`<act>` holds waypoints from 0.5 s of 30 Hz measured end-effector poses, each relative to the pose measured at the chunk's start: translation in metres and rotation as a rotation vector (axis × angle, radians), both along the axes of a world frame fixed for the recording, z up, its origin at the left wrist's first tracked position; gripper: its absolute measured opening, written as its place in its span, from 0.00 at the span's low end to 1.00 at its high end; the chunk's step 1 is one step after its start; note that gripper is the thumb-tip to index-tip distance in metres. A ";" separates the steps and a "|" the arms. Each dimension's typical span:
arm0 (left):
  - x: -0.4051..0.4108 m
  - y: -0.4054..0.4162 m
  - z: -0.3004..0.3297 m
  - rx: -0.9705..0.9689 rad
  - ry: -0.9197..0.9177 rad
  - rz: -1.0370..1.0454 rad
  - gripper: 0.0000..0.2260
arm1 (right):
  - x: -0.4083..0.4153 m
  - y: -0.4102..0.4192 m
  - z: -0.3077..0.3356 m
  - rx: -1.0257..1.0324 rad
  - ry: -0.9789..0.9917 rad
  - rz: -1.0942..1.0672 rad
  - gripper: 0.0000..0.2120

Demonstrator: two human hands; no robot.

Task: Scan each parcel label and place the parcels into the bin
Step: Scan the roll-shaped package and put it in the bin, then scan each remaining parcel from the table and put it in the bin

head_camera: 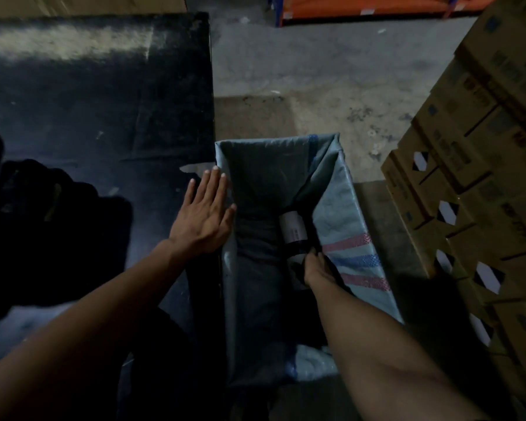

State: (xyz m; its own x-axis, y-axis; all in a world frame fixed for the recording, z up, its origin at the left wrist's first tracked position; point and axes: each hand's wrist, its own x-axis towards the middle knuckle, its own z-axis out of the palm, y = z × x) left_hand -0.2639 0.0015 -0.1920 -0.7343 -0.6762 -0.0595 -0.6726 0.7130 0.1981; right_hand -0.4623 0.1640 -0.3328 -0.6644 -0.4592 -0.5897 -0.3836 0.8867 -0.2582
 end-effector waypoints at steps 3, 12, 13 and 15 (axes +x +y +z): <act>-0.003 -0.003 -0.002 0.044 -0.037 0.016 0.32 | 0.004 0.003 0.028 -0.088 -0.010 0.028 0.32; 0.048 -0.016 0.096 0.150 0.260 -0.006 0.17 | 0.054 -0.017 0.165 -0.593 0.026 0.073 0.37; 0.064 -0.018 0.112 0.063 0.299 0.025 0.17 | 0.069 -0.021 0.186 -0.629 0.027 0.087 0.36; 0.099 -0.026 0.144 -0.133 0.327 0.112 0.14 | 0.103 -0.028 0.220 -0.665 0.036 0.172 0.34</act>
